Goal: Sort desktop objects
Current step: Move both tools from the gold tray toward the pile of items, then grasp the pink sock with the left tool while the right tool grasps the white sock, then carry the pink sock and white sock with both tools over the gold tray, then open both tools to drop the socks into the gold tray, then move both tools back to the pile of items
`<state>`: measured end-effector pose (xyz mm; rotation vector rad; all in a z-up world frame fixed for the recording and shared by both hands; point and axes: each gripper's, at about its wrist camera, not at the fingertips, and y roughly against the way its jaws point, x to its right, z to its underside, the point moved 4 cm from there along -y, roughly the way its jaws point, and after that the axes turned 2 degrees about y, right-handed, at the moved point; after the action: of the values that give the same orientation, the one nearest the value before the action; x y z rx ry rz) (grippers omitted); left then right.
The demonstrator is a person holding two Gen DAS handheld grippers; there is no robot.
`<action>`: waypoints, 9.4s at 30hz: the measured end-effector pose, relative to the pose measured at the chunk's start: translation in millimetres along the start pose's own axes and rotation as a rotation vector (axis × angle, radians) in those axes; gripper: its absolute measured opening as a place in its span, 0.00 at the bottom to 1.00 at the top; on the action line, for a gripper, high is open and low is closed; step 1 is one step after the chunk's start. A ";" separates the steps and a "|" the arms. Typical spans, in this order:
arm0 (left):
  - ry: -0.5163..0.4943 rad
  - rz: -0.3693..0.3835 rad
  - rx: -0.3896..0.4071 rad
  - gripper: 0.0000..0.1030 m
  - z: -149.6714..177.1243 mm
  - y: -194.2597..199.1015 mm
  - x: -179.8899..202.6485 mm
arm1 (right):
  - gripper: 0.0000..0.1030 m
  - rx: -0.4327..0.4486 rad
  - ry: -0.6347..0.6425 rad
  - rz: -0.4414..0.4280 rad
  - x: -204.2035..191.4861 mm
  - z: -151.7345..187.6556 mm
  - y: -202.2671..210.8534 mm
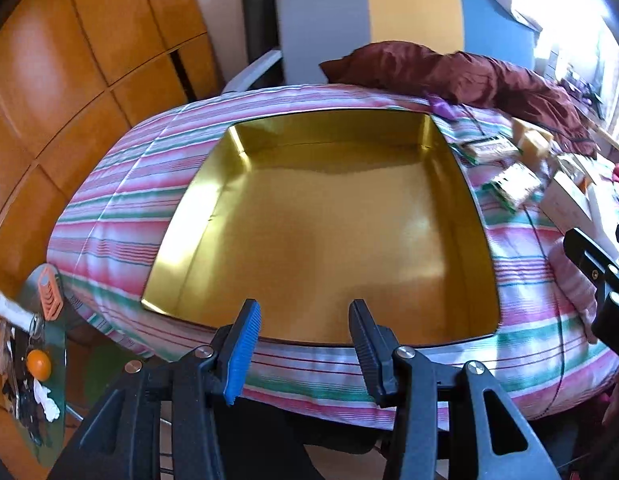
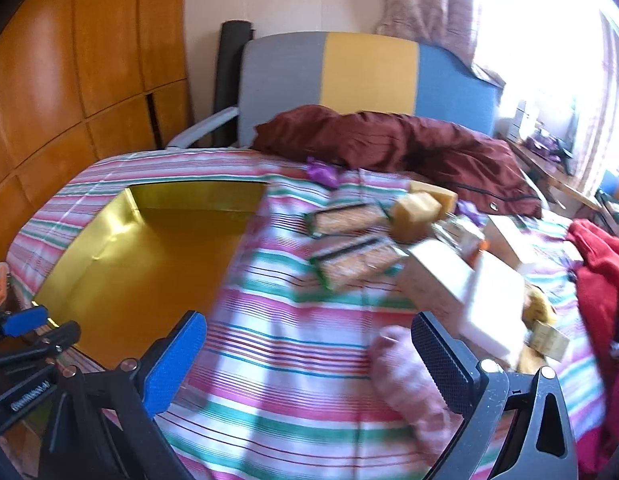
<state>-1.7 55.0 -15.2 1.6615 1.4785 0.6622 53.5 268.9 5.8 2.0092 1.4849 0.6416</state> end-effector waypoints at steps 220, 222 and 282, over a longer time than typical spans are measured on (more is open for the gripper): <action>0.042 -0.023 -0.066 0.40 -137.6 -134.0 -101.3 | 0.79 -0.191 0.038 -0.227 -148.2 -110.5 -165.0; 0.038 -0.039 -0.048 0.40 -139.1 -130.5 -101.5 | 0.79 -0.185 0.033 -0.234 -147.5 -110.0 -160.5; -0.112 0.290 0.080 0.46 -74.9 1.5 68.0 | 0.86 -0.034 -0.354 0.101 124.9 15.0 -13.1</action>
<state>-49.2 137.7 18.6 1.9641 1.2105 0.6597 88.6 389.7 -7.7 2.0539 1.1626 0.3241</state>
